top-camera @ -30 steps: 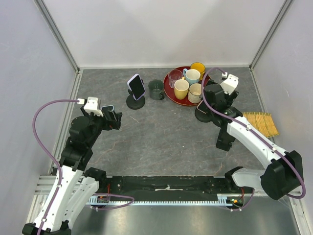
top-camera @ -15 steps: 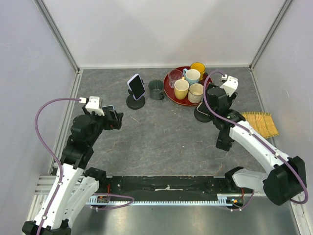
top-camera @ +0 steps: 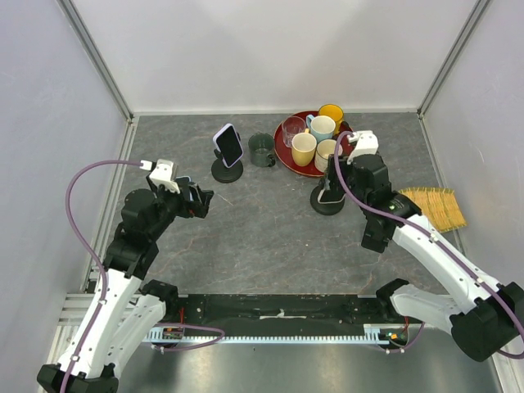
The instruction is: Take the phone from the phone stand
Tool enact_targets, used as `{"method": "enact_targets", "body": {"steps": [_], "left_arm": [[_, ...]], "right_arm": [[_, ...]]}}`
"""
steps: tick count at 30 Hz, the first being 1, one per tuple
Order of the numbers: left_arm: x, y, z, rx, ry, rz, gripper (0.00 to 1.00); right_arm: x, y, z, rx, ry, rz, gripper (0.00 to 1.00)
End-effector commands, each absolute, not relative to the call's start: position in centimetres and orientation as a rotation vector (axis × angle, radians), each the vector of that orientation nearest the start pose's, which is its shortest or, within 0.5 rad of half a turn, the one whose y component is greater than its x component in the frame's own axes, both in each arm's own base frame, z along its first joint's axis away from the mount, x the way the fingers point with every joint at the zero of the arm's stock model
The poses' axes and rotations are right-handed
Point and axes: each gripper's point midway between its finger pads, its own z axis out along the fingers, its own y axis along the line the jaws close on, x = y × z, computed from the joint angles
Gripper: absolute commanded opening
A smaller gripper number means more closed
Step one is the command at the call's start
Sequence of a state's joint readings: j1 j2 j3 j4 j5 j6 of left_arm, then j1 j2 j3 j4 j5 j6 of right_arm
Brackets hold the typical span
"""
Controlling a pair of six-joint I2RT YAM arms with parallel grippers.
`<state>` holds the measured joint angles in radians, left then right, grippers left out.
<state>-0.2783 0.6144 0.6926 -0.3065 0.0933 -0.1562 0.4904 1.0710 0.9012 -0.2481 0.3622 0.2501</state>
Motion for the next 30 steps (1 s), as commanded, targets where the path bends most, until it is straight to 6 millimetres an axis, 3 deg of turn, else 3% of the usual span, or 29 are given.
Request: {"method": "enact_targets", "body": {"steps": [1,6,14,30], "left_arm": [[26.0,-10.8,25.5,0.243,1.768,-0.428,0.96],[25.8,-11.5,25.6,0.275,1.764,-0.463,0.96],[25.0,-13.4,25.4,0.371,1.762,-0.556,0.95],[22.6,-17.6,24.7,0.582,1.765,-0.76,0.92]], "right_arm": [[31.8,17.6,27.4,-0.26,1.826,0.402,0.29],[29.7,21.7,27.7,-0.498,1.781,0.553,0.29],[26.8,26.1,25.3,-0.744,1.757,0.711,0.33],[24.0,28.7,22.3,-1.003,1.765,0.801,0.46]]}}
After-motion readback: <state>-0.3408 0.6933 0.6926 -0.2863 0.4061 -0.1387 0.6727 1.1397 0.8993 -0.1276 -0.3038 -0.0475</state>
